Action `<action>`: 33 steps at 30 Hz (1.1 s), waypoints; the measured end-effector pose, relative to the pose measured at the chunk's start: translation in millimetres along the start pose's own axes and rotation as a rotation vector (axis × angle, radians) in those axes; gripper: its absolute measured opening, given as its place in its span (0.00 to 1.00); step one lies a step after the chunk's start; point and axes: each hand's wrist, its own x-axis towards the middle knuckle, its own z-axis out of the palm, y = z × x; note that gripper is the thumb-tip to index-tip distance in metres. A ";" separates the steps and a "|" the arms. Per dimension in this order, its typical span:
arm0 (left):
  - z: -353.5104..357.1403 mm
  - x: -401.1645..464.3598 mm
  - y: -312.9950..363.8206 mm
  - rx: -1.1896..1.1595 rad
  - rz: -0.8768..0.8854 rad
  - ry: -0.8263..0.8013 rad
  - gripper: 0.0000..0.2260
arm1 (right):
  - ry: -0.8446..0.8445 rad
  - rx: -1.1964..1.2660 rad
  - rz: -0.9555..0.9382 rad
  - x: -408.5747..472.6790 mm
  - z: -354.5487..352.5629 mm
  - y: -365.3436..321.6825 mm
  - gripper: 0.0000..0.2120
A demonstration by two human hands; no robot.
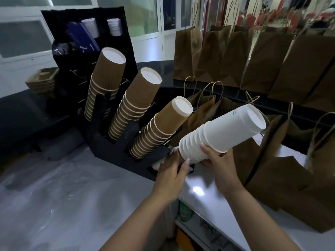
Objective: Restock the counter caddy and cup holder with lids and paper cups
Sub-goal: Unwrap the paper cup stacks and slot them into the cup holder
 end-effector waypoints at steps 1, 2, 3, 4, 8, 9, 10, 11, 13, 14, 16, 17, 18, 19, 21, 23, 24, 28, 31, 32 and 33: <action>1.6 1.4 -0.1 0.010 -0.025 -0.007 0.35 | -0.002 -0.002 0.001 0.3 -1.5 0.8 0.33; 3.1 2.7 -0.4 0.015 -0.044 -0.010 0.37 | -0.002 0.002 0.003 -0.1 -2.8 1.6 0.33; 4.0 3.1 0.5 0.018 -0.057 -0.009 0.38 | -0.002 0.005 0.005 -0.2 -3.8 2.1 0.33; 5.3 3.5 0.1 0.018 -0.068 -0.003 0.38 | -0.005 0.004 0.005 -0.3 -4.4 2.5 0.34; 8.3 1.6 -3.9 0.017 -0.077 0.016 0.36 | -0.006 -0.018 -0.009 -1.3 -6.1 5.4 0.36; 8.6 0.5 -6.1 0.034 -0.070 0.015 0.35 | 0.003 -0.018 -0.011 -2.2 -6.9 6.3 0.35; 8.3 -1.2 -8.3 0.057 -0.055 0.015 0.34 | 0.015 -0.013 -0.010 -3.4 -7.7 7.3 0.34; 7.9 -3.4 -10.6 0.082 -0.032 0.019 0.32 | 0.024 -0.006 -0.007 -4.5 -8.7 8.4 0.34; 7.4 -8.0 -17.3 0.116 0.013 0.041 0.29 | 0.035 0.002 0.000 -6.5 -10.0 10.4 0.34; 7.1 -10.0 -20.6 0.122 0.013 0.047 0.28 | 0.039 0.007 0.007 -7.0 -10.4 11.0 0.34; 6.0 -12.0 -24.2 0.129 0.001 0.051 0.28 | 0.047 0.026 0.028 -6.3 -10.8 10.7 0.36; 5.7 -12.2 -23.4 0.130 0.010 0.056 0.28 | 0.045 0.029 0.034 -5.3 -11.3 10.7 0.37; 5.5 -12.5 -22.2 0.130 0.028 0.067 0.28 | 0.039 0.028 0.036 -4.6 -11.2 10.4 0.38; 4.8 -12.7 -20.1 0.136 0.057 0.078 0.27 | 0.032 0.028 0.033 -4.2 -11.0 9.8 0.38; 3.4 -13.9 -18.4 0.193 0.111 0.094 0.26 | 0.022 0.024 0.026 -4.0 -10.2 9.8 0.37; 2.4 -15.4 -19.9 0.276 0.116 0.085 0.28 | 0.016 0.018 0.027 -3.1 -10.7 9.6 0.36; 2.2 -15.7 -21.5 0.299 0.103 0.075 0.29 | 0.013 0.015 0.027 -2.4 -11.7 9.6 0.36; -1.4 -13.4 -25.1 0.343 0.081 0.069 0.30 | -0.006 0.012 0.028 0.4 -13.6 9.5 0.36; -4.8 -10.9 -20.5 0.346 0.072 0.089 0.31 | -0.007 0.023 0.034 -0.1 -13.1 10.7 0.37; -3.9 -9.7 -17.4 0.336 0.056 0.083 0.30 | -0.007 0.024 0.033 0.2 -13.7 11.2 0.37; -2.4 -8.4 -13.4 0.312 0.037 0.078 0.28 | -0.007 0.025 0.033 0.4 -13.8 11.7 0.38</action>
